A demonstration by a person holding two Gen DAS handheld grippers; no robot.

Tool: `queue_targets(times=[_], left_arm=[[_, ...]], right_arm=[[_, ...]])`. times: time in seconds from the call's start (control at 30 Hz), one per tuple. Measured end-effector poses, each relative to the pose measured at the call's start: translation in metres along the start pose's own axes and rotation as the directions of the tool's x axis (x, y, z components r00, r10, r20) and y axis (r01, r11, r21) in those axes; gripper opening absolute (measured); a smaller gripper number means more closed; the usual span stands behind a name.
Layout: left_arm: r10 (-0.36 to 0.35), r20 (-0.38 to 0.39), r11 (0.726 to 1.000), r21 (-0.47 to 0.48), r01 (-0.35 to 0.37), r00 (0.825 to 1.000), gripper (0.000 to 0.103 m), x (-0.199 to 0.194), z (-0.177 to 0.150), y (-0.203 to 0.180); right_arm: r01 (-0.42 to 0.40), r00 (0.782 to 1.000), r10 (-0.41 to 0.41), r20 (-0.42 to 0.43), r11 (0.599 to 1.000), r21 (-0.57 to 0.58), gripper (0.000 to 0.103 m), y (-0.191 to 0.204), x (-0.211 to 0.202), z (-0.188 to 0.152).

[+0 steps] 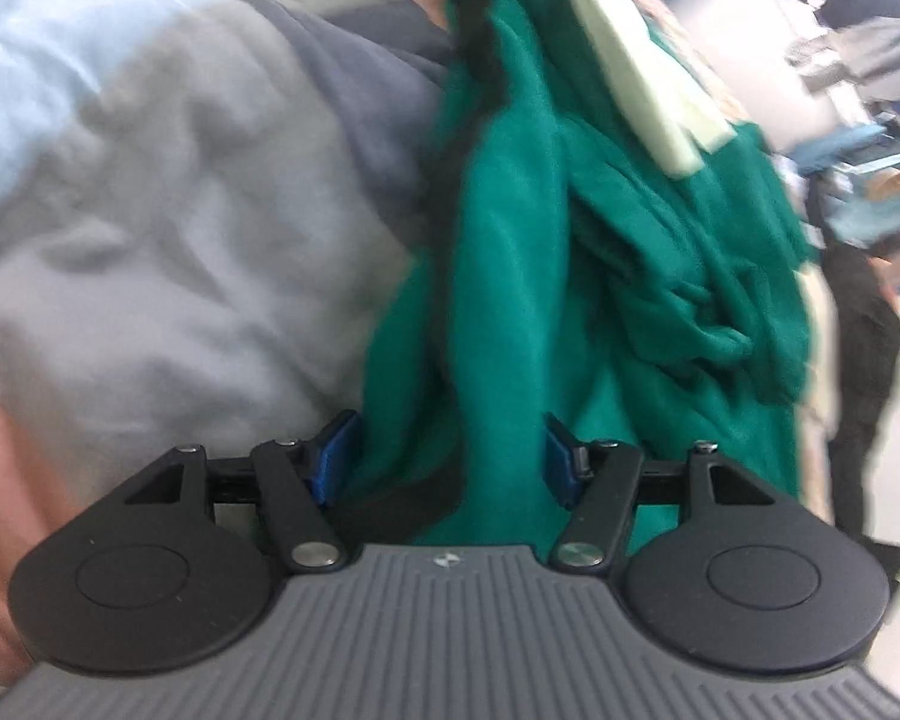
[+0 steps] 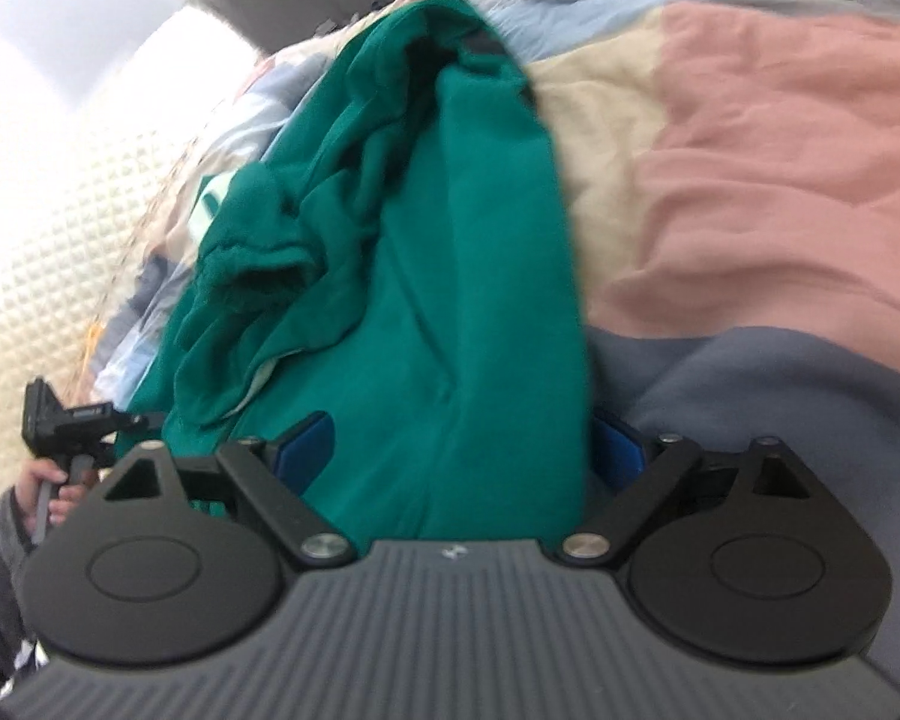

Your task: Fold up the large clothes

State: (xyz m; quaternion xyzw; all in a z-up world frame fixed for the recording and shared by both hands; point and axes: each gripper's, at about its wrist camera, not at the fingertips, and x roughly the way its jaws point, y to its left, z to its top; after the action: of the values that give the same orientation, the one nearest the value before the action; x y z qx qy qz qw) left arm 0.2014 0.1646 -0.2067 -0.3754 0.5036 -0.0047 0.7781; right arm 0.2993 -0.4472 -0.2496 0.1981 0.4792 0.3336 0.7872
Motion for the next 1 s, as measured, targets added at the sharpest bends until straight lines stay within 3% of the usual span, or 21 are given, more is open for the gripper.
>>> queue_targets(times=[0.1,0.13,0.23,0.3,0.37,0.4,0.43,0.47,0.5,0.53,0.6,0.73,1.0], left_arm=[[-0.143,-0.030,0.989,0.037,0.144,0.989,0.067,-0.006,-0.003,-0.004],[-0.156,-0.034,0.987,0.042,0.158,0.987,0.067,-0.007,-0.005,-0.006],[-0.072,-0.059,0.997,0.032,0.074,0.996,0.067,0.002,-0.006,-0.005],[-0.034,-0.082,0.999,0.018,0.035,0.996,0.067,0.012,-0.005,-0.005],[-0.015,-0.075,0.999,0.029,0.017,0.997,0.066,0.016,-0.006,-0.010],[-0.012,-0.060,0.999,0.039,0.014,0.998,0.062,0.015,-0.008,-0.014],[-0.019,-0.052,0.998,0.053,0.022,0.998,0.040,0.014,-0.010,-0.018],[-0.035,-0.045,0.997,0.069,0.038,0.998,0.023,0.012,-0.011,-0.022],[-0.048,-0.028,0.996,0.074,0.050,0.998,0.020,0.008,-0.012,-0.024],[-0.062,-0.010,0.996,0.070,0.062,0.998,0.015,0.003,-0.012,-0.023],[-0.114,0.037,0.992,0.056,0.112,0.993,0.012,-0.012,-0.013,-0.020],[-0.220,0.143,0.975,0.026,0.219,0.965,0.010,-0.059,-0.005,-0.016],[-0.358,0.274,0.925,-0.028,0.380,0.893,0.009,-0.152,-0.011,-0.001]], right_arm=[[-0.138,0.990,0.138,-0.014,0.990,-0.016,0.093,0.008,0.003,0.002],[-0.165,0.986,0.164,-0.011,0.986,-0.038,0.093,0.011,0.002,0.003],[-0.132,0.991,0.130,-0.043,0.990,-0.047,0.089,0.010,0.010,0.002],[-0.048,0.996,0.046,-0.076,0.998,-0.032,0.066,0.004,0.020,0.004],[-0.031,0.997,0.030,-0.077,0.999,-0.015,0.062,0.004,0.023,0.008],[-0.030,0.996,0.028,-0.084,0.999,-0.021,0.053,0.007,0.025,0.009],[-0.016,0.995,0.013,-0.100,0.999,-0.039,0.045,0.011,0.027,0.010],[0.017,0.993,-0.025,-0.120,0.998,-0.066,0.030,0.018,0.029,0.012],[0.034,0.991,-0.046,-0.129,0.995,-0.093,0.015,0.026,0.029,0.013],[0.032,0.991,-0.047,-0.126,0.993,-0.117,0.013,0.034,0.026,0.016],[0.016,0.996,-0.031,-0.088,0.987,-0.161,0.012,0.052,0.014,0.022],[-0.050,0.998,0.058,0.035,0.978,-0.201,0.011,0.090,-0.022,0.034],[-0.154,0.953,0.206,0.223,0.961,-0.232,0.011,0.151,-0.090,0.026]])
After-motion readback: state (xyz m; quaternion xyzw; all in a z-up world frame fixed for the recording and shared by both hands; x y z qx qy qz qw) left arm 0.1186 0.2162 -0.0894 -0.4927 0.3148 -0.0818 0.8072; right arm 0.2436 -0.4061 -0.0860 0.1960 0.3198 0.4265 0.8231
